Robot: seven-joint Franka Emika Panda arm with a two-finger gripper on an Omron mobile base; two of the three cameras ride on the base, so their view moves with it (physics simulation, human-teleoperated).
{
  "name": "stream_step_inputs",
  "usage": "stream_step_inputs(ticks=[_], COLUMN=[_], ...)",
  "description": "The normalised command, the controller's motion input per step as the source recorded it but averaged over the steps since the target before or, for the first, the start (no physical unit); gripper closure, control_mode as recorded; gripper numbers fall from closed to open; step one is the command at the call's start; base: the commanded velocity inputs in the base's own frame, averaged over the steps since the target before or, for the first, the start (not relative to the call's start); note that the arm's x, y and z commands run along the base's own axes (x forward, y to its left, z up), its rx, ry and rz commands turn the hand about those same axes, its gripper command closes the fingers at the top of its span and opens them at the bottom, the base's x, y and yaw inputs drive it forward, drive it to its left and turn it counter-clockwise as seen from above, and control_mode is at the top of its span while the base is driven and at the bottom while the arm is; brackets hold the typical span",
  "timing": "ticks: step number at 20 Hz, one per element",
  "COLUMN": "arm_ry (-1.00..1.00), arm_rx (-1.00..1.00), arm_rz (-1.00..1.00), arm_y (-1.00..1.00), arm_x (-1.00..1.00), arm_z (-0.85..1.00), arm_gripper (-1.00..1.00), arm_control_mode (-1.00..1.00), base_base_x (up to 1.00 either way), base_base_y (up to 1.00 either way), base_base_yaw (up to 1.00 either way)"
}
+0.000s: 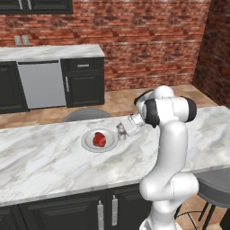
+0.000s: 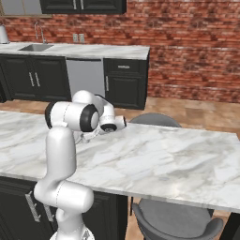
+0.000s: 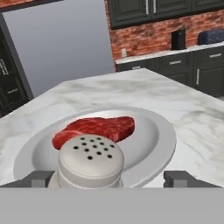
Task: Retrieve the shaker from the cabinet and place it next the steak on a plate on the dining table.
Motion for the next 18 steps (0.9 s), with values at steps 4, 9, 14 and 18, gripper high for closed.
stream_step_inputs(ticks=[4,9,14,18], arm_ry=[-0.1,-0.1,-0.1,-0.11], arm_rx=[0.0,0.0,0.0,0.02], arm_rz=[0.03,0.03,0.02,0.0], arm_y=[0.0,0.0,-0.09,-0.29], arm_x=[-0.19,-0.17,-0.18,-0.2], arm_z=[0.0,-0.03,-0.03,0.0], arm_gripper=[-1.0,-1.0,-1.0,-1.0], arm_control_mode=[-1.0,-1.0,-1.0,-1.0], base_base_x=[0.0,0.0,0.0,0.0], base_base_y=[0.0,0.0,0.0,0.0], base_base_yaw=[0.0,0.0,0.0,0.0])
